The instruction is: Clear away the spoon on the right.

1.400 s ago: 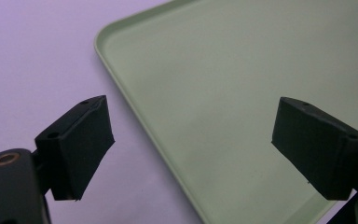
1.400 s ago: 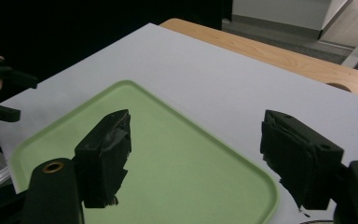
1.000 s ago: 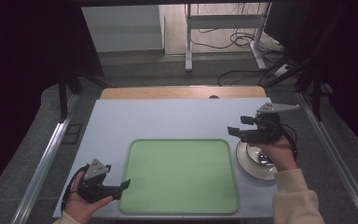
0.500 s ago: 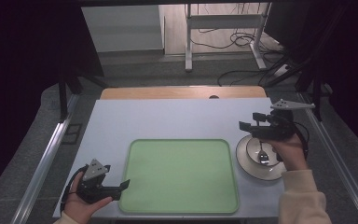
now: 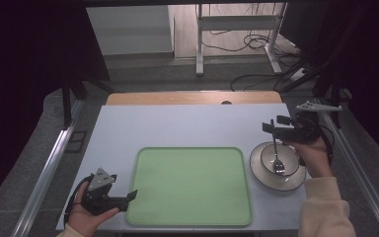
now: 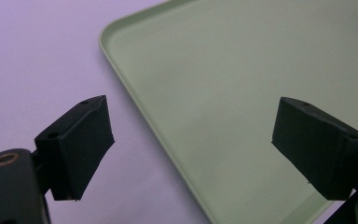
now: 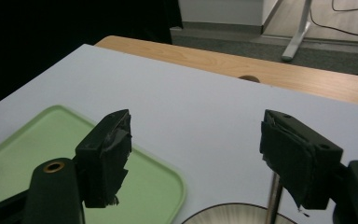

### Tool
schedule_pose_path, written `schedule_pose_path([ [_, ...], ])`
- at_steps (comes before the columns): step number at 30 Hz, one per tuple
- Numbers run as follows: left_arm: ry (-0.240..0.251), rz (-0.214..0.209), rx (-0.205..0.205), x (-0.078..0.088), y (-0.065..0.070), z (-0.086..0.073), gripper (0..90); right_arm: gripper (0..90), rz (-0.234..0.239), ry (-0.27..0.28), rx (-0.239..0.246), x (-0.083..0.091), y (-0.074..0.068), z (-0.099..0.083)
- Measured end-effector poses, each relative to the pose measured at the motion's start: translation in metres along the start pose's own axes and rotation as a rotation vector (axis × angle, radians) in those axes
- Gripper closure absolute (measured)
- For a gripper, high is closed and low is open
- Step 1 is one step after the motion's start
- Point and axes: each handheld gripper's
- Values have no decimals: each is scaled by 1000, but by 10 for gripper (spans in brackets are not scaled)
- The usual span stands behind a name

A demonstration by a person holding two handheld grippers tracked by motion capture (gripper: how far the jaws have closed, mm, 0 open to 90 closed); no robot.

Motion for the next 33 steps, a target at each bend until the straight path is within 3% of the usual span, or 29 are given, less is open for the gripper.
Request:
schedule_pose_path([
  [11,-4,2,2,-1,0,0,116,258,-37,-34,-86,-15,30,-13],
  [19,-8,2,-1,-1,0,0,116,315,-33,-47,-103,-24,39,-14],
  [26,-9,4,0,-1,0,0,116,363,-57,-56,-128,-34,45,-16],
  [33,-8,4,0,-1,0,0,115,407,-55,-93,-157,-43,53,-22],
])
Point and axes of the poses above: each handheld gripper's, and its own axes: x roughly backward along the jaws, z roughly out of its top, y roughly to its right, and after that the axes turned 15 degrees about -y, right-handed
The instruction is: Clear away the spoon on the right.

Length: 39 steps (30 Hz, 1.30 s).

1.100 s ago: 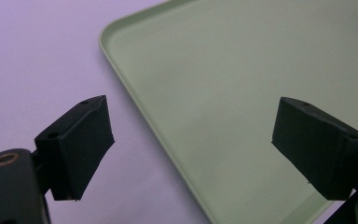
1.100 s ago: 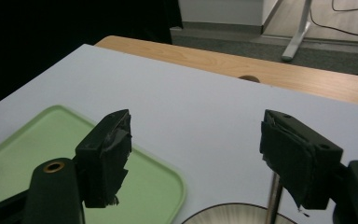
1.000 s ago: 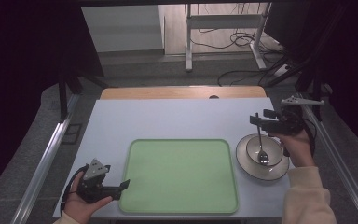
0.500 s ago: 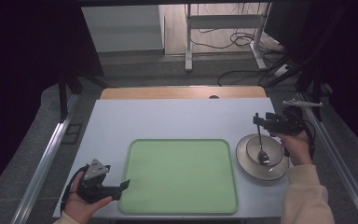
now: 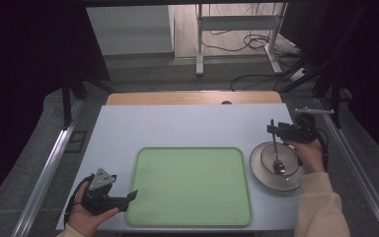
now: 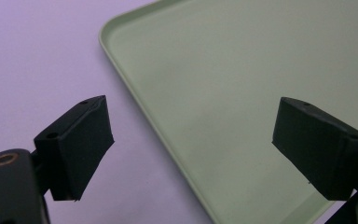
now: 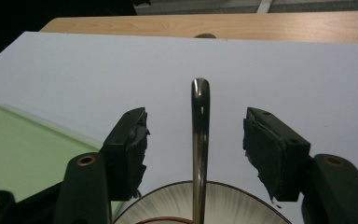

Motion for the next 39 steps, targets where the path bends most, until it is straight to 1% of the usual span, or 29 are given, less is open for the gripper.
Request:
schedule_pose_path([
  [2,0,0,0,0,0,0,115,421,1,-9,-6,-1,1,-1],
  [3,0,1,0,0,0,0,115,446,7,-18,-7,-3,2,-2],
  [7,1,1,1,0,-1,0,116,469,13,-39,-2,-6,2,-3],
  [11,2,0,0,0,0,0,116,514,12,-49,9,-10,1,-2],
  [12,2,0,0,0,0,0,116,514,12,-49,9,-10,1,-2],
  [14,2,1,-4,1,0,0,116,562,6,-53,5,-11,1,-3],
  [15,3,1,-5,1,0,0,116,562,6,-53,5,-11,1,-3],
  [17,3,1,-4,1,-1,0,116,615,12,-54,-1,-11,3,-3],
  [18,2,0,-3,1,-1,-1,116,647,19,-55,-5,-11,3,-3],
  [19,2,0,-3,1,-1,-1,116,647,19,-55,-5,-11,3,-3],
  [22,10,-3,-5,2,-1,-1,117,715,35,-53,-6,-11,6,-4],
  [23,10,-3,-5,2,-1,-1,117,715,35,-53,-6,-11,6,-4],
  [24,12,-4,-7,2,0,-1,117,752,46,-57,-10,-12,8,-6],
  [26,14,-3,-7,2,0,-1,118,770,49,-58,-11,-12,9,-6],
  [27,13,-4,-7,2,-1,-1,118,808,59,-61,-16,-12,11,-7],
  [28,13,-4,-6,2,-1,-1,118,821,62,-60,-16,-12,11,-7],
  [33,13,-3,-7,2,-1,-1,118,834,67,-62,-14,-11,11,-8],
  [39,14,-2,-6,2,-2,-1,118,850,85,-58,-20,-7,12,-8],
])
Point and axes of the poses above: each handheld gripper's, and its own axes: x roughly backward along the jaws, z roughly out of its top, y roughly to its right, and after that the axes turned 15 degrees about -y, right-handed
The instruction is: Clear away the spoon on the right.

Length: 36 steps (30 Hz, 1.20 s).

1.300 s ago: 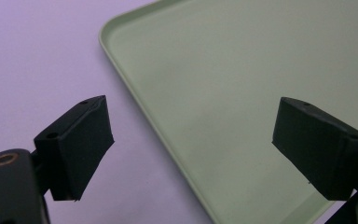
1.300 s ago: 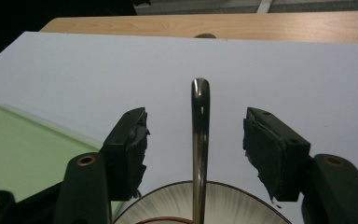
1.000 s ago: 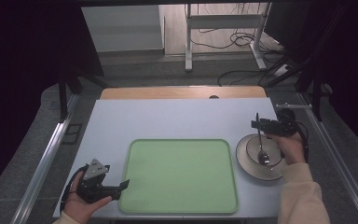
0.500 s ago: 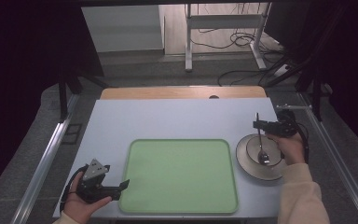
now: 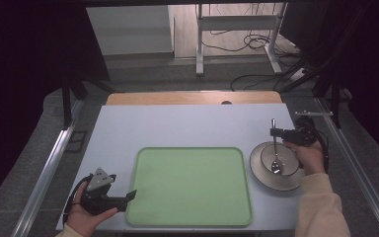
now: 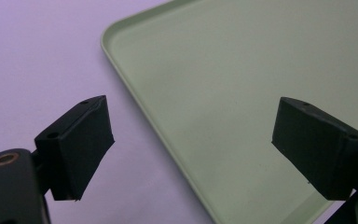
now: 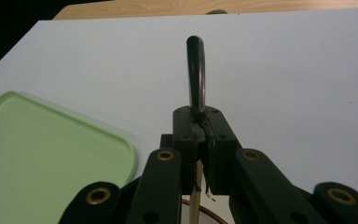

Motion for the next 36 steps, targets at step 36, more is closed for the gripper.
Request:
schedule_pose_path([
  [36,1,0,-9,0,0,0,133,886,66,112,34,59,-20,-3],
])
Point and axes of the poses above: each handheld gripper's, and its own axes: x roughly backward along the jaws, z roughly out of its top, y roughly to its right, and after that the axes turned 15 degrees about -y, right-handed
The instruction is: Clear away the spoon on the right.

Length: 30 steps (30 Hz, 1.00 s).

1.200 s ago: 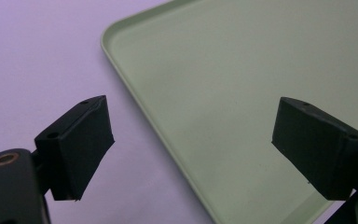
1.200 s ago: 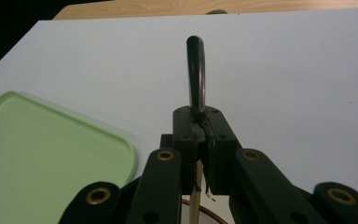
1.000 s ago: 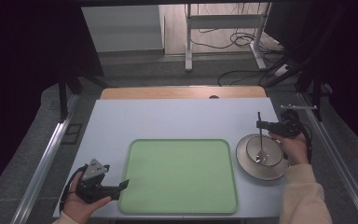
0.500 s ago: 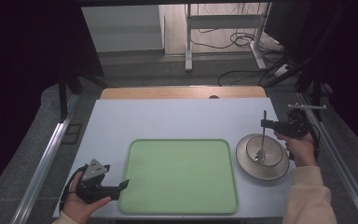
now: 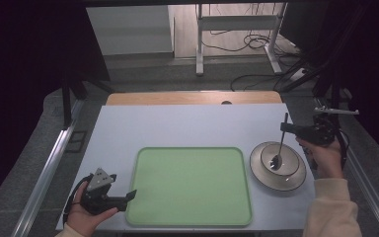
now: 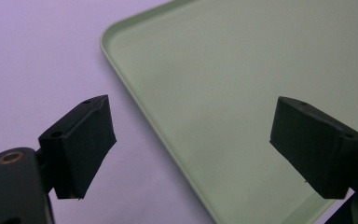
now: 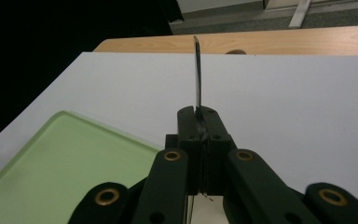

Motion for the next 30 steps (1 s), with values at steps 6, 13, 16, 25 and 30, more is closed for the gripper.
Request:
schedule_pose_path([
  [6,1,0,-1,0,0,0,133,886,14,16,2,2,-4,0],
  [13,0,0,-2,0,0,0,133,886,19,30,0,11,-11,1],
  [16,1,0,1,0,-1,0,132,886,20,28,10,13,-18,2],
  [25,3,4,0,1,-1,-1,133,886,36,44,47,21,-35,6],
  [30,3,5,-1,1,-1,0,133,886,45,52,68,24,-43,8],
])
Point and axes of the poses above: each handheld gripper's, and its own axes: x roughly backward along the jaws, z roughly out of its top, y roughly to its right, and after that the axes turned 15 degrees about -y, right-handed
